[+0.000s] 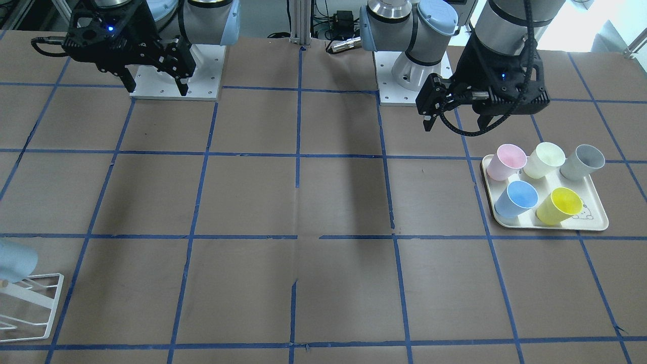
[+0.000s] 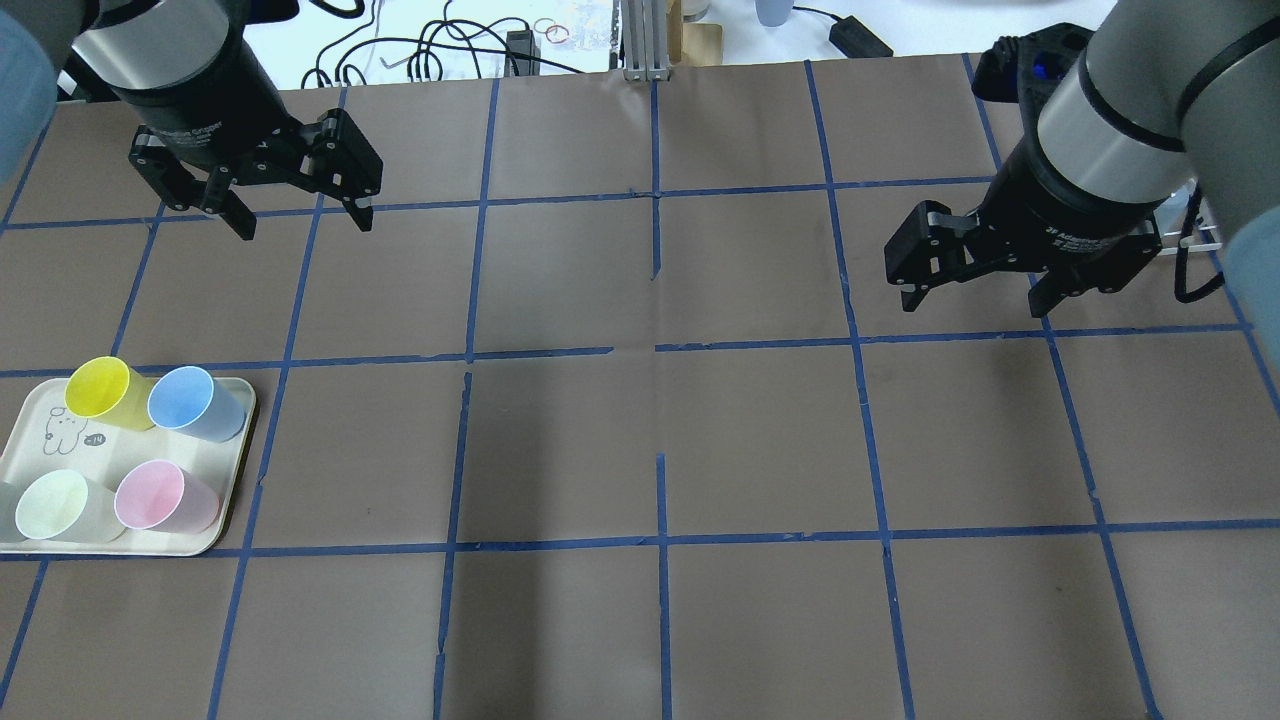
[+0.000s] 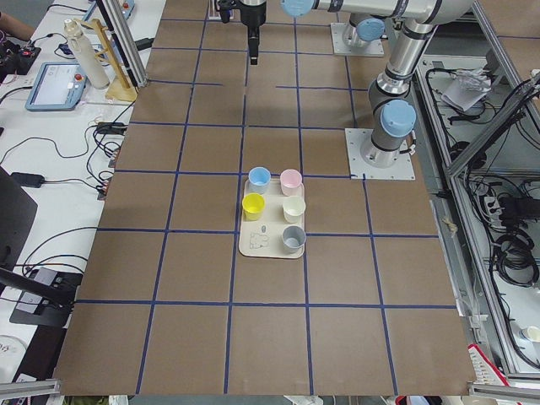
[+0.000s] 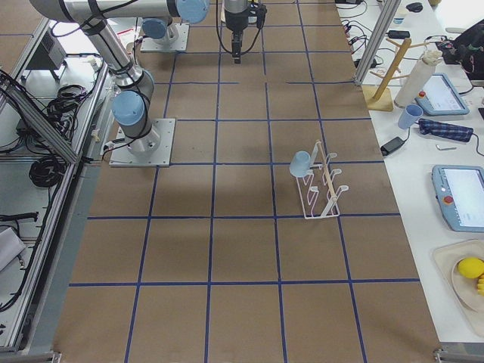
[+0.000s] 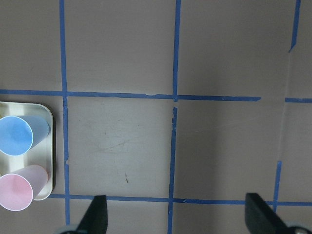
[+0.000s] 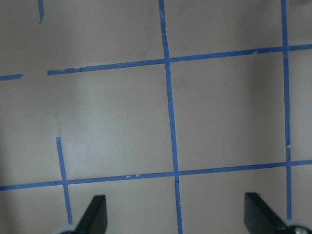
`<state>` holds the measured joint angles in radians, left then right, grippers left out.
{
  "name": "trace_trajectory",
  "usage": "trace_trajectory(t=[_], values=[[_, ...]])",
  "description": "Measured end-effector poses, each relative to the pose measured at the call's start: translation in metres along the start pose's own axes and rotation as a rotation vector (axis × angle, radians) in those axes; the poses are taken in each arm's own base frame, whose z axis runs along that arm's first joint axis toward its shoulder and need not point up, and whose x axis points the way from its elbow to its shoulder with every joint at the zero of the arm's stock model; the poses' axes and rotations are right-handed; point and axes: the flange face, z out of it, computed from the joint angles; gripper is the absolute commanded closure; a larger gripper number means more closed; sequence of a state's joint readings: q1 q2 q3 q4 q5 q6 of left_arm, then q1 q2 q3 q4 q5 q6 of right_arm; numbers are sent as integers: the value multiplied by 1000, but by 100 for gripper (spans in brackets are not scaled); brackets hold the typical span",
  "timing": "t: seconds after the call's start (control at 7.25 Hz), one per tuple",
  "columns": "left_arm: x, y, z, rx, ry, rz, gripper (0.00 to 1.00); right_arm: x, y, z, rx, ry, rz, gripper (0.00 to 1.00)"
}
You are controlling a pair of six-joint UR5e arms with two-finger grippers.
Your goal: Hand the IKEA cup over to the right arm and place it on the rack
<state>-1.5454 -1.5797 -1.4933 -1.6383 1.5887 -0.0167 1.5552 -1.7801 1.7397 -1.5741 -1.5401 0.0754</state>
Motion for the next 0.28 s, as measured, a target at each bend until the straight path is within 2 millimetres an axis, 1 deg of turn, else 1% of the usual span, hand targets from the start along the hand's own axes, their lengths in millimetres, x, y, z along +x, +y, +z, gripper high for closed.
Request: trace_trajectory(t=[0.28], values=[[2,2,0,-2,0,5,0,1,3,0,-9,1,12,0]])
